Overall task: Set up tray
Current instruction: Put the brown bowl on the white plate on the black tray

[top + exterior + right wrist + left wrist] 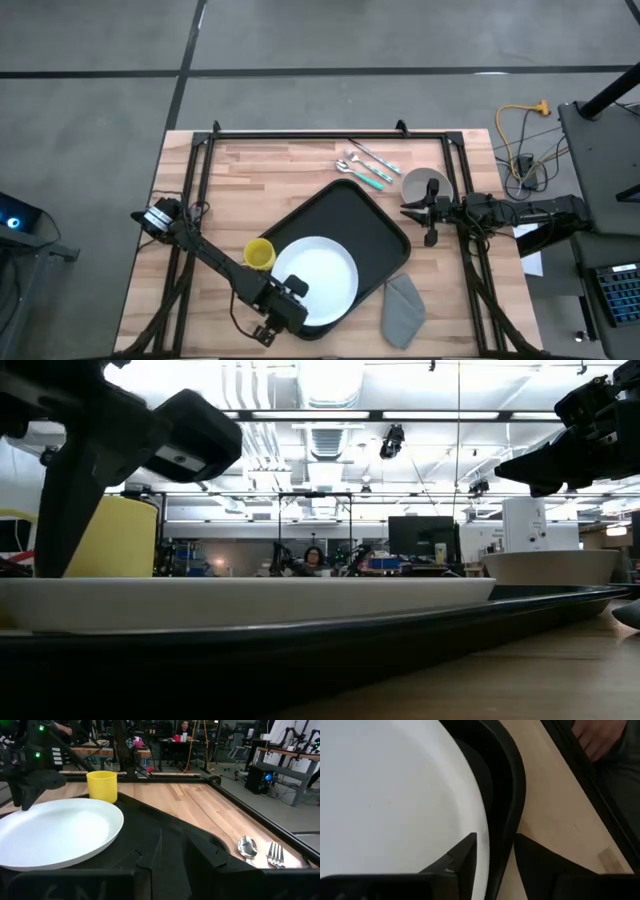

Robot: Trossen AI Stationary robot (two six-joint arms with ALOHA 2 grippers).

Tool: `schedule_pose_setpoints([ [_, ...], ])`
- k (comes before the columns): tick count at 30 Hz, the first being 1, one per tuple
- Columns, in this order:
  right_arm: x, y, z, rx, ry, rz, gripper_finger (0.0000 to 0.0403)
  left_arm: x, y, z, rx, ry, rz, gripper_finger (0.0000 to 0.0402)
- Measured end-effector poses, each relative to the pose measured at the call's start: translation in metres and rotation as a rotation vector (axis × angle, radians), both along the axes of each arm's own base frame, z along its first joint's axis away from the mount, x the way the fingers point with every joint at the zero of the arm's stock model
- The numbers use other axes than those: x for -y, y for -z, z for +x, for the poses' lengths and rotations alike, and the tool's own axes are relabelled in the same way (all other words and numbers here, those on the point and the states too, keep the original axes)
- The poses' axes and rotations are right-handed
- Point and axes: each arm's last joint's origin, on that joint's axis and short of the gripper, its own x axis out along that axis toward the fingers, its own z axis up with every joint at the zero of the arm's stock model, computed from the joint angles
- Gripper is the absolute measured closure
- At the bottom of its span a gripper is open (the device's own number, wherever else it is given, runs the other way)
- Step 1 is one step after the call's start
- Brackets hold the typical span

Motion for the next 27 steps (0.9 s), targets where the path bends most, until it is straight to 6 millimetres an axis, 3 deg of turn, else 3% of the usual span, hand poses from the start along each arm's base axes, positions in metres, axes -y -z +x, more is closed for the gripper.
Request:
schedule_pose_setpoints([
  [12, 0.0, 0.0, 0.0, 0.0, 0.0, -0.001, 0.0335, 0.0, -0.022, 0.0, 0.019, 0.021, 0.005, 0.0285],
  [27, 0.0, 0.0, 0.0, 0.0, 0.0, -0.001, 0.0335, -0.007, -0.03, -0.008, -0.033, -0.001, 0.03, 0.0285],
])
